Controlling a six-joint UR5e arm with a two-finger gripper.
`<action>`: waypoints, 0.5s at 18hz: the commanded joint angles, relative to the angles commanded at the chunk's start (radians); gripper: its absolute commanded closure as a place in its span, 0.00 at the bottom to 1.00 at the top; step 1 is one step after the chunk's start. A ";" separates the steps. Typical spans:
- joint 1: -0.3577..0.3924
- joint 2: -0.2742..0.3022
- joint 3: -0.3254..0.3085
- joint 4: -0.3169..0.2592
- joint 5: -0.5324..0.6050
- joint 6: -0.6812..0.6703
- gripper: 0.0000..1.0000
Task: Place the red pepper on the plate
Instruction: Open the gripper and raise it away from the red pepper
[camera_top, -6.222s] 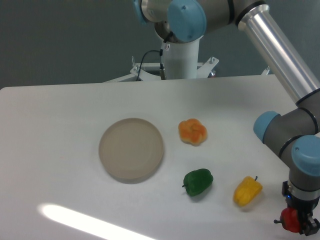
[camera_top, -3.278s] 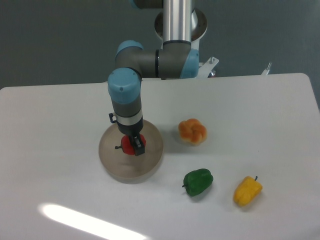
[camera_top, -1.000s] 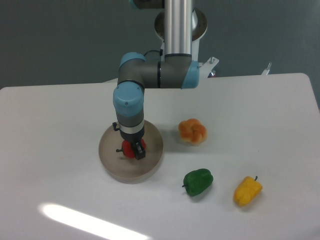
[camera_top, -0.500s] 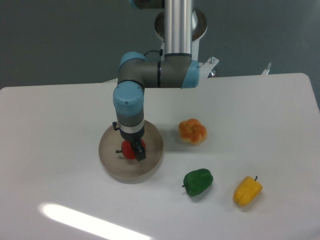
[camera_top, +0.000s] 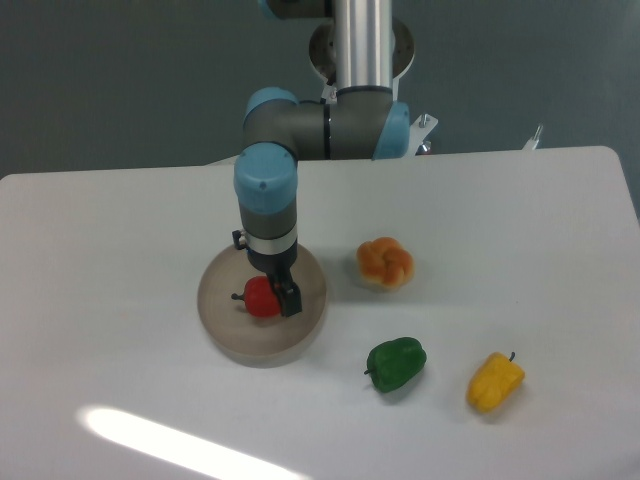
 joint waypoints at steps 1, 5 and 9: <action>0.021 0.005 0.006 -0.012 0.000 0.031 0.00; 0.124 0.014 0.063 -0.057 0.000 0.192 0.00; 0.252 0.011 0.092 -0.055 0.000 0.397 0.00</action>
